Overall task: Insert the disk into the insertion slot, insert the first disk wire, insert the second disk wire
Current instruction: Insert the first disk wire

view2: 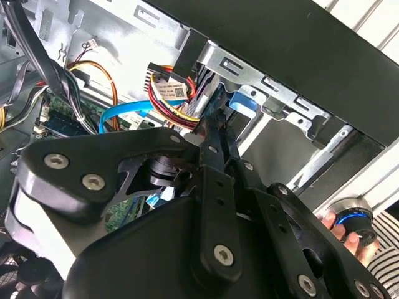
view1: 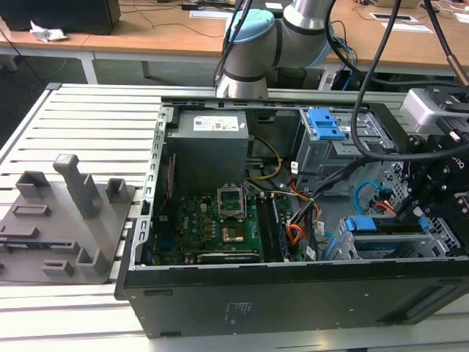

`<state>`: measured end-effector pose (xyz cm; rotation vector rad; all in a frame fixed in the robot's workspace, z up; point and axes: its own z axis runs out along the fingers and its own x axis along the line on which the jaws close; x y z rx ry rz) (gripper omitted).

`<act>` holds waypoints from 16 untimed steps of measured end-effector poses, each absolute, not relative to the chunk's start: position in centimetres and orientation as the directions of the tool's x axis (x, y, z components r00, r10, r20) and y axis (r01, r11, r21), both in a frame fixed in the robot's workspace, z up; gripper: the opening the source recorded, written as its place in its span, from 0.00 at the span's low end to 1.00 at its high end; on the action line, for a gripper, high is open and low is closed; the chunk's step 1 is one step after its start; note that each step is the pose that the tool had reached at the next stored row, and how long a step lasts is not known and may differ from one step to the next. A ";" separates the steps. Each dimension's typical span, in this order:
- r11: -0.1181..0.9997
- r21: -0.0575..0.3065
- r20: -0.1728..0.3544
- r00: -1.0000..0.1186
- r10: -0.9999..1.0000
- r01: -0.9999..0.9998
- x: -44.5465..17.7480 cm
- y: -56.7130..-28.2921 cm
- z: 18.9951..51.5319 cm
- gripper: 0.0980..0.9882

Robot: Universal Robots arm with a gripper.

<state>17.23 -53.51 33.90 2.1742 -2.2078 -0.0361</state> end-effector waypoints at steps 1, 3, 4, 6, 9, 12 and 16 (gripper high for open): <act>0.016 0.047 0.013 -0.015 -1.000 -0.999 17.2 -53.5 33.8 0.08; 0.016 0.047 0.014 -0.015 -1.000 -0.999 17.2 -53.5 34.0 0.22; 0.016 0.047 0.015 -0.015 -1.000 -0.999 17.2 -53.5 34.3 0.22; 0.016 0.047 0.015 -0.015 -1.000 -0.999 17.2 -53.5 35.5 0.22; 0.016 0.046 0.015 -0.015 -1.000 -0.999 17.2 -53.5 37.3 0.22; 0.016 0.047 0.015 -0.015 -1.000 -0.999 17.2 -53.5 38.7 0.22; 0.016 0.047 0.015 -0.015 -1.000 -0.999 17.2 -53.5 38.8 0.21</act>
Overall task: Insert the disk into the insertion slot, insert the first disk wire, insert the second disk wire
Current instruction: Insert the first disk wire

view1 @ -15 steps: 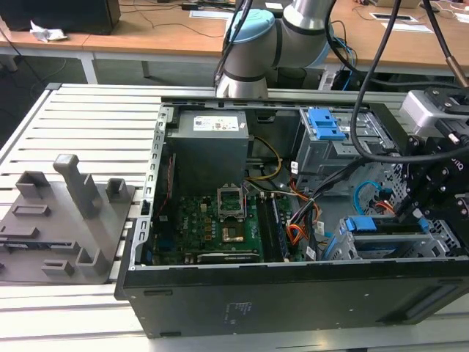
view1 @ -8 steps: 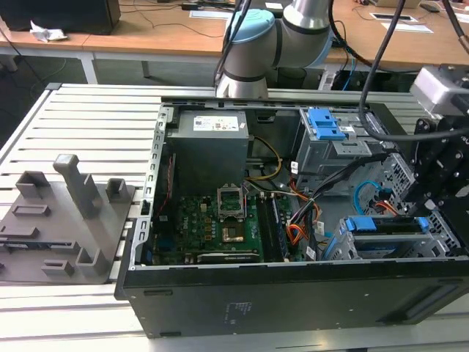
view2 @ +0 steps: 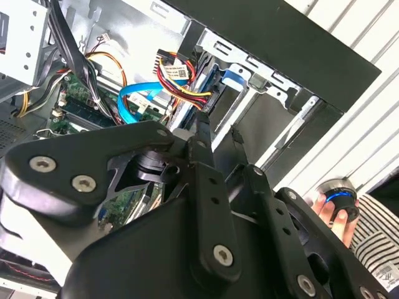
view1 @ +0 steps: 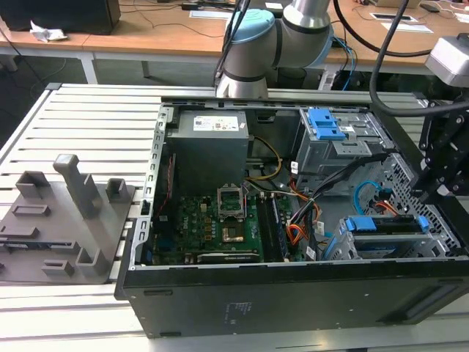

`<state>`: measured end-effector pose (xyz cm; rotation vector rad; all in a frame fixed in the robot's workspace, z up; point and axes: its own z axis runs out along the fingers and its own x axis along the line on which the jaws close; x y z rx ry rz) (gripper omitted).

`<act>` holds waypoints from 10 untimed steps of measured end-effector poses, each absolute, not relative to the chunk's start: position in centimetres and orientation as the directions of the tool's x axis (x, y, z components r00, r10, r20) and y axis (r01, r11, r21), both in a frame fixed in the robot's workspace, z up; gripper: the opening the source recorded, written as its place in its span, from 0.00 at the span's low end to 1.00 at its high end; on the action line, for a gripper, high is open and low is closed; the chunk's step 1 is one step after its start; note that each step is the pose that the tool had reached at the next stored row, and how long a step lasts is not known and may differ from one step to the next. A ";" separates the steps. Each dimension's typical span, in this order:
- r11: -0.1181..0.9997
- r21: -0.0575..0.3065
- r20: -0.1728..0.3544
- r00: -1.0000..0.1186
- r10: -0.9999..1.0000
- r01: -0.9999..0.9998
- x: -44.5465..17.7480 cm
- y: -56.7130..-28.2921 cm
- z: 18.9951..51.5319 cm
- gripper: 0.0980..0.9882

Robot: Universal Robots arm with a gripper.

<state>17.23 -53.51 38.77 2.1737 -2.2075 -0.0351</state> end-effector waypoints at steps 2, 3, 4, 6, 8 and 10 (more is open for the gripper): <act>0.016 0.047 0.015 -0.015 -1.000 -0.999 17.2 -53.5 38.8 0.13; 0.016 0.047 0.015 -0.015 -1.000 -0.999 17.2 -53.5 38.8 0.13; 0.016 0.047 0.015 -0.015 -1.000 -0.999 17.2 -53.5 38.8 0.06; 0.016 0.047 0.015 -0.015 -1.000 -0.999 17.2 -53.5 38.8 0.01; 0.016 0.047 0.015 -0.015 -1.000 -0.999 16.8 -53.5 38.7 0.01; 0.016 0.047 0.015 -0.015 -1.000 -0.999 16.4 -53.5 38.6 0.01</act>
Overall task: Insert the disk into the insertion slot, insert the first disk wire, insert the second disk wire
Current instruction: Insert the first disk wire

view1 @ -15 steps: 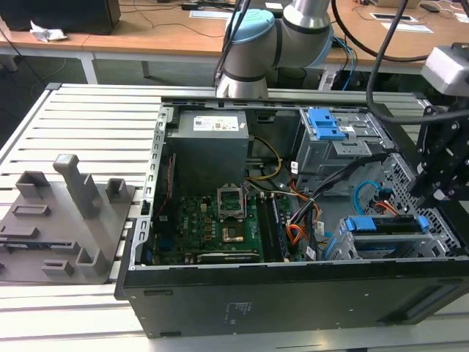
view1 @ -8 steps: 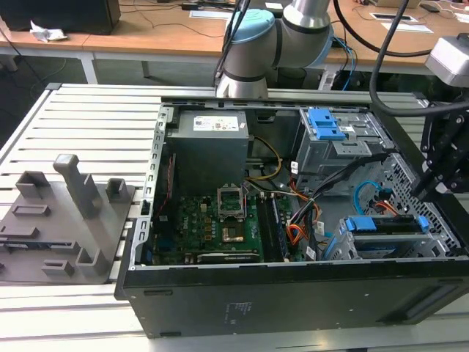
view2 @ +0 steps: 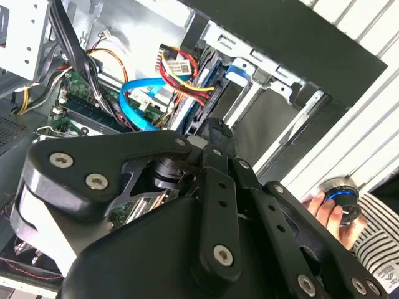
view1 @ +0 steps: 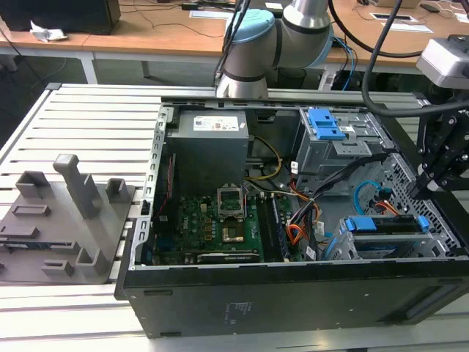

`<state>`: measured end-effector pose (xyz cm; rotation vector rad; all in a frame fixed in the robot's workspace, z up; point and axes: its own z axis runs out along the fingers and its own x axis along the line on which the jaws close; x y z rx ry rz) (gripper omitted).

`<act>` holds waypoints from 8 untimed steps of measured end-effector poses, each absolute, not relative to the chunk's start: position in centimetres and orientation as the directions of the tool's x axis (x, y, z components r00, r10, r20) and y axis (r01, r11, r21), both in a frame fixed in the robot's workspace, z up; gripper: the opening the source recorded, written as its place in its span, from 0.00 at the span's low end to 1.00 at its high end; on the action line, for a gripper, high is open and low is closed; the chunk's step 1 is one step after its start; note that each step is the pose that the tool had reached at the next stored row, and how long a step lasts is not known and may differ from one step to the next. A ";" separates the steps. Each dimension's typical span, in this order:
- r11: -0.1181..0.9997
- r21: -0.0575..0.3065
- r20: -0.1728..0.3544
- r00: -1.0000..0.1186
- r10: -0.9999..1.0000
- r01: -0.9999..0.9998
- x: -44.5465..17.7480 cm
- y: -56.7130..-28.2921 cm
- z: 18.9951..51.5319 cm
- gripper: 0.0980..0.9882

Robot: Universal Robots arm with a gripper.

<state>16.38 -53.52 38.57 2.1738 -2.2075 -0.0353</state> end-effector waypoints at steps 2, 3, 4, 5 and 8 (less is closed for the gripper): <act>0.016 0.047 0.015 -0.015 -1.000 -0.999 16.0 -53.5 38.2 0.01; 0.016 0.047 0.015 -0.015 -1.000 -0.999 16.0 -53.5 38.1 0.01; 0.016 0.047 0.015 -0.015 -1.000 -0.999 15.8 -53.5 38.1 0.01; 0.016 0.047 0.015 -0.015 -1.000 -0.999 15.8 -53.5 38.1 0.01; 0.016 0.047 0.015 -0.015 -1.000 -0.999 15.8 -53.5 38.0 0.01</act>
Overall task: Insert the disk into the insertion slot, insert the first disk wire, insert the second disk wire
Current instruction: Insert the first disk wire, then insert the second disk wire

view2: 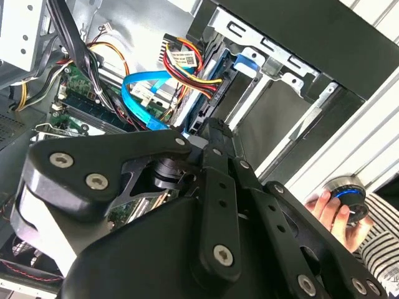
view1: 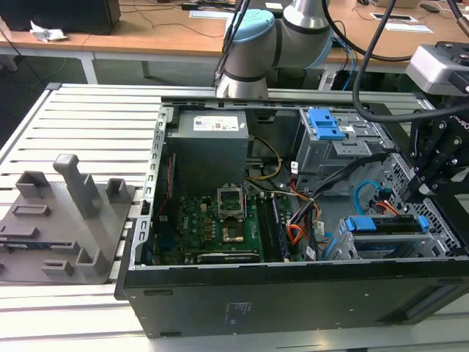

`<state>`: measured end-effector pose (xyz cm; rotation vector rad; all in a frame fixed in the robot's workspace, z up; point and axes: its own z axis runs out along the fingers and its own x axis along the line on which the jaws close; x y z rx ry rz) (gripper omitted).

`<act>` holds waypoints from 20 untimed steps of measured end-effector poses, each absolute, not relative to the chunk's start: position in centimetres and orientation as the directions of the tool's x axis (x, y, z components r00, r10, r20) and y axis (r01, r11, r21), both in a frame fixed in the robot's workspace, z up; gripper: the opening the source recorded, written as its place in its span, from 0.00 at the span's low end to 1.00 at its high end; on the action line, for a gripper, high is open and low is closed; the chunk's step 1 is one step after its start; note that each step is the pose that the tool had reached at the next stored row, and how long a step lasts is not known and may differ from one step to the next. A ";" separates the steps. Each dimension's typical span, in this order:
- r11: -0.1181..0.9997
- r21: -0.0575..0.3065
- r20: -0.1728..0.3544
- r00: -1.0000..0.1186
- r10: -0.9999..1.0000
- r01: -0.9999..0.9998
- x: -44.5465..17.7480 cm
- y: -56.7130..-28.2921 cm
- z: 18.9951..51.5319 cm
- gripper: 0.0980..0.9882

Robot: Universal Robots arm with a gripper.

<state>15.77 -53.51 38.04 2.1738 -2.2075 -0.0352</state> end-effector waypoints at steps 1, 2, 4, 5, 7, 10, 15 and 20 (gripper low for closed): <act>0.016 0.047 0.015 -0.015 -1.000 -0.999 15.8 -53.5 38.0 0.01; 0.016 0.047 0.015 -0.015 -1.000 -0.999 15.8 -53.5 38.0 0.01; 0.016 0.047 0.015 -0.015 -1.000 -0.999 15.8 -53.5 38.0 0.01; 0.016 0.047 0.015 -0.015 -1.000 -0.999 15.8 -53.5 38.0 0.01; 0.016 0.047 0.015 -0.015 -1.000 -0.999 15.8 -53.5 38.0 0.01; 0.016 0.047 0.015 -0.015 -1.000 -0.999 15.8 -53.5 38.0 0.15; 0.016 0.047 0.015 -0.015 -1.000 -0.999 15.8 -53.1 38.0 0.30; 0.015 0.047 0.011 -0.014 -1.000 -0.999 13.9 -51.5 37.5 0.30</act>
